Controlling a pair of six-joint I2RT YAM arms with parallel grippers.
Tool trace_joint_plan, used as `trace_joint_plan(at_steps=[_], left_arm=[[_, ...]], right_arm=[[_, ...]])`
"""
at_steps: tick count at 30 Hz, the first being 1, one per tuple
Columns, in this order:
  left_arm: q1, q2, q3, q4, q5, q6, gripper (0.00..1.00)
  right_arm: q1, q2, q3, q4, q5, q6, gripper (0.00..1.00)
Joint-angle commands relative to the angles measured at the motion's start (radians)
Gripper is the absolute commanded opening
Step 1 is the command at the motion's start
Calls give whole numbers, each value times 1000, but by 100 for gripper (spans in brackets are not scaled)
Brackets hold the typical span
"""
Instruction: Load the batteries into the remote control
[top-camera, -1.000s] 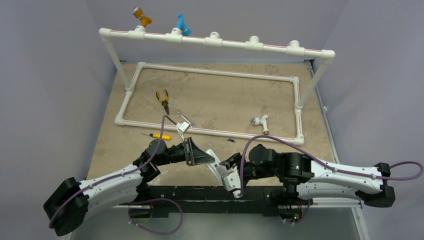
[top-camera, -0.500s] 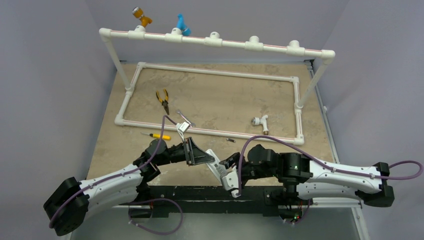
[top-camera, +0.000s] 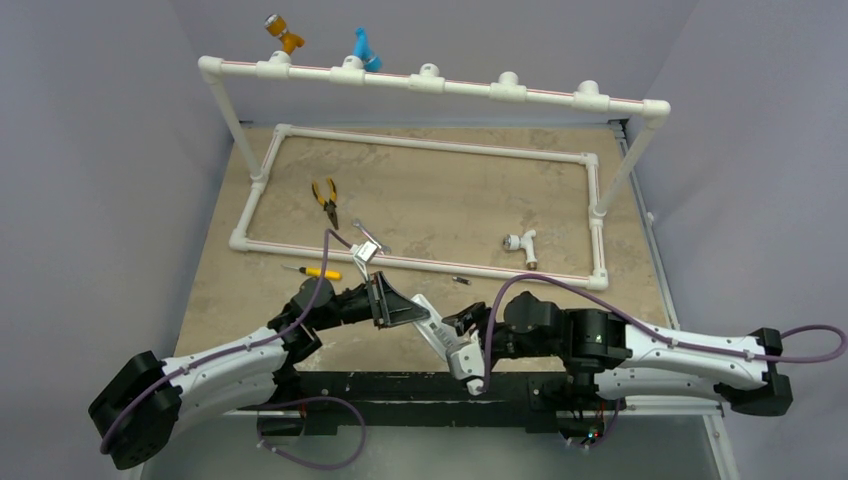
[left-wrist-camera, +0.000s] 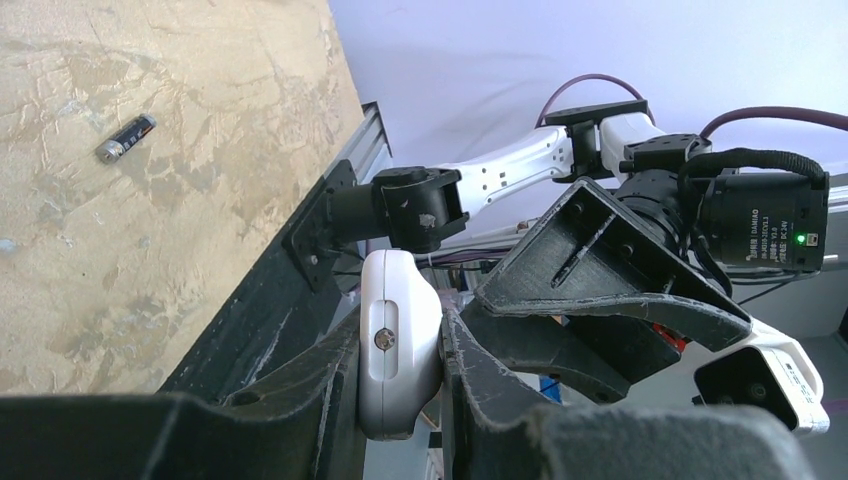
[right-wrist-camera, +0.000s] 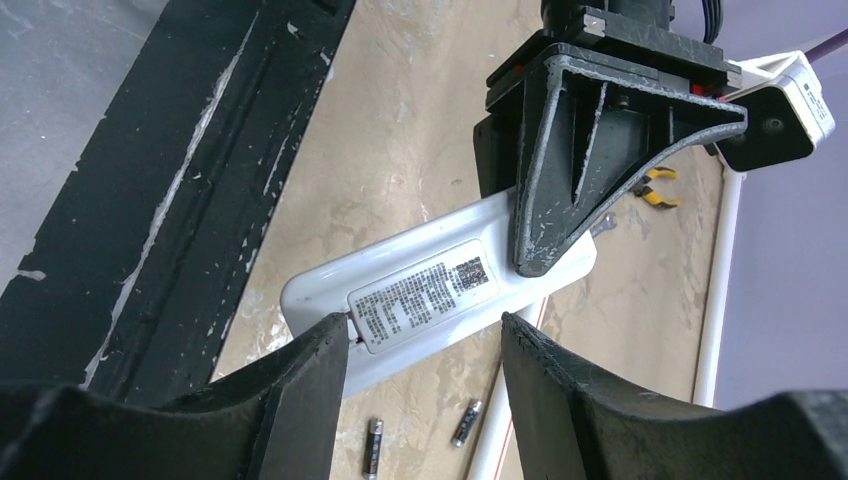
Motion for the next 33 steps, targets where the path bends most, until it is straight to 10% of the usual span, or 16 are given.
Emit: trace_joint_plan(at_steps=[1, 33], left_arm=[[-7, 1, 29, 76, 58, -17, 0], [-8, -9, 21, 66, 55, -11, 0]], right_arm=[[-6, -23, -1, 122, 55, -29, 54], [-6, 26, 41, -6, -105, 35, 58]])
